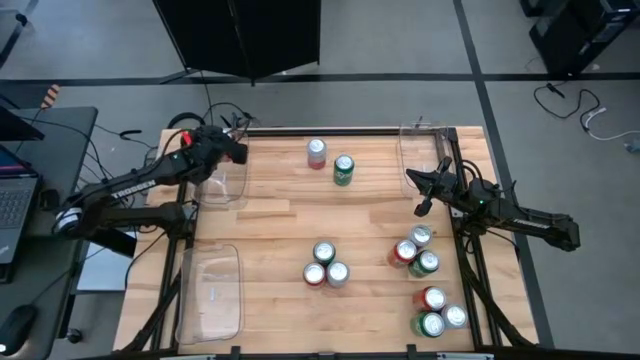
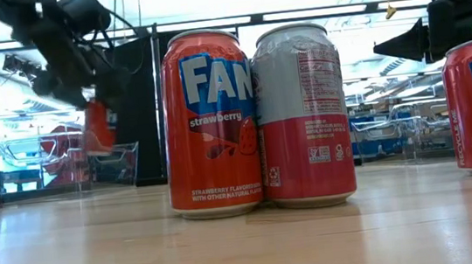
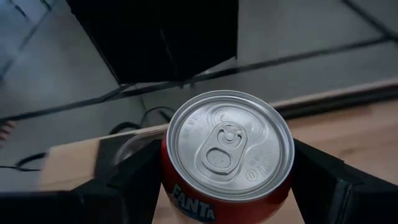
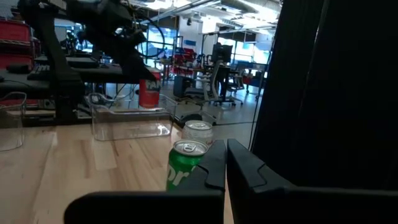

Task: Sort soda cans
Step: Put the top red soda can into the top left transparent bin

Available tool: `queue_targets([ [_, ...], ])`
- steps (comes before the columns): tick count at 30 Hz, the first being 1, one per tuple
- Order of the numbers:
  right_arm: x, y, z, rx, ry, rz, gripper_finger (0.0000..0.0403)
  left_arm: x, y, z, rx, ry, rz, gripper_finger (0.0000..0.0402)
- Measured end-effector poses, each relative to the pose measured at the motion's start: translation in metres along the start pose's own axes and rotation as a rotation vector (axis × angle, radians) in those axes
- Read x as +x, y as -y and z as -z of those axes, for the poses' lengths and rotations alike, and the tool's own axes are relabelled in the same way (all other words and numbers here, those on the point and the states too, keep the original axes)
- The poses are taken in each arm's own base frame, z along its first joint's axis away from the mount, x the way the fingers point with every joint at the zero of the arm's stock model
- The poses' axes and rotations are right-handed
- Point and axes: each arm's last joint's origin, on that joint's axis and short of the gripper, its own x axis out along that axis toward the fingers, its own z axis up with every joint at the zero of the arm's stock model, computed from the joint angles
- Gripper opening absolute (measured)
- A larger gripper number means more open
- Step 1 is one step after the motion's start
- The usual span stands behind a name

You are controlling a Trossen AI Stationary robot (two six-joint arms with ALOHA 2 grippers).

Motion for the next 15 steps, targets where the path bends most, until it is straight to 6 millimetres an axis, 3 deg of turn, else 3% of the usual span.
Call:
queue_targets([
  [6,0.0,0.0,0.0,0.0,0.0,0.0,0.0003,0.029,-0.006,0.019,-0.121,0.006,0.097,0.0286],
  [15,0.0,0.0,0.0,0.0,0.0,0.0,0.0003,0.051,-0.001,0.043,-0.156,0.031,0.126,0.0286],
])
